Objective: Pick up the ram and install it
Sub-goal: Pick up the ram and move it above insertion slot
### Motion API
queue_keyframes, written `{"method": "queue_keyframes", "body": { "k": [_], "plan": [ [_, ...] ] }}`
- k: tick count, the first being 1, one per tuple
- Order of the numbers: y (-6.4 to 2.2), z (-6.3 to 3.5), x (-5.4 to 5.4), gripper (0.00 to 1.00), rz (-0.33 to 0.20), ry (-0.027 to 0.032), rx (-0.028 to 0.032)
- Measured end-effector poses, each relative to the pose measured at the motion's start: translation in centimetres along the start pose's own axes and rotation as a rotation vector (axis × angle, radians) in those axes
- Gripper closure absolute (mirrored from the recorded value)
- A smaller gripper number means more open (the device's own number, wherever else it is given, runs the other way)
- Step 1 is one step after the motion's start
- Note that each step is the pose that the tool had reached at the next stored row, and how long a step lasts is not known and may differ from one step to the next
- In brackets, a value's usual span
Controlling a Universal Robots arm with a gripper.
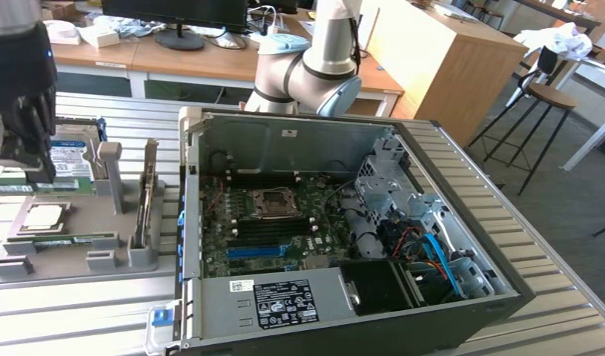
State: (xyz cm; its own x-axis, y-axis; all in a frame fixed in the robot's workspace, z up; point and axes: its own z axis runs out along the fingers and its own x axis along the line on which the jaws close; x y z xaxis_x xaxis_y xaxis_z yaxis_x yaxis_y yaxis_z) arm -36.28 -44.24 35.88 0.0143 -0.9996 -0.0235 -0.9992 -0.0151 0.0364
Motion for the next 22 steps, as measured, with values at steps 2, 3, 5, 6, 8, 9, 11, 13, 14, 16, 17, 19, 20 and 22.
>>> {"method": "queue_keyframes", "body": {
  "k": [2, 3, 5, 6, 8, 9, 11, 13, 14, 16, 17, 19, 20, 22],
  "plan": [
    [0.01, -0.46, 0.0, 0.89, 0.000, -0.0002, 0.0001],
    [0.02, -0.70, 0.0, 0.89, 0.001, -0.0001, 0.0001],
    [0.04, -1.13, 0.0, 0.89, 0.001, -0.0001, 0.0001],
    [0.05, -1.30, 0.0, 0.89, 0.001, -0.0001, 0.0001],
    [0.06, -1.68, -0.1, 0.89, 0.002, -0.0001, 0.0001],
    [0.07, -1.86, -0.1, 0.89, 0.002, -0.0002, 0.0002],
    [0.08, -2.20, -0.1, 0.89, 0.002, -0.0001, 0.0002],
    [0.09, -2.54, -0.1, 0.89, 0.002, -0.0002, 0.0002],
    [0.10, -2.71, -0.1, 0.89, 0.002, -0.0001, 0.0001],
    [0.11, -3.03, -0.1, 0.89, 0.003, -0.0002, 0.0001],
    [0.11, -3.20, -0.1, 0.89, 0.003, -0.0002, 0.0001],
    [0.13, -3.54, -0.1, 0.89, 0.003, -0.0002, 0.0001],
    [0.13, -3.69, -0.1, 0.89, 0.003, -0.0002, 0.0002],
    [0.14, -3.94, -0.1, 0.89, 0.004, -0.0002, 0.0002]
  ]
}}
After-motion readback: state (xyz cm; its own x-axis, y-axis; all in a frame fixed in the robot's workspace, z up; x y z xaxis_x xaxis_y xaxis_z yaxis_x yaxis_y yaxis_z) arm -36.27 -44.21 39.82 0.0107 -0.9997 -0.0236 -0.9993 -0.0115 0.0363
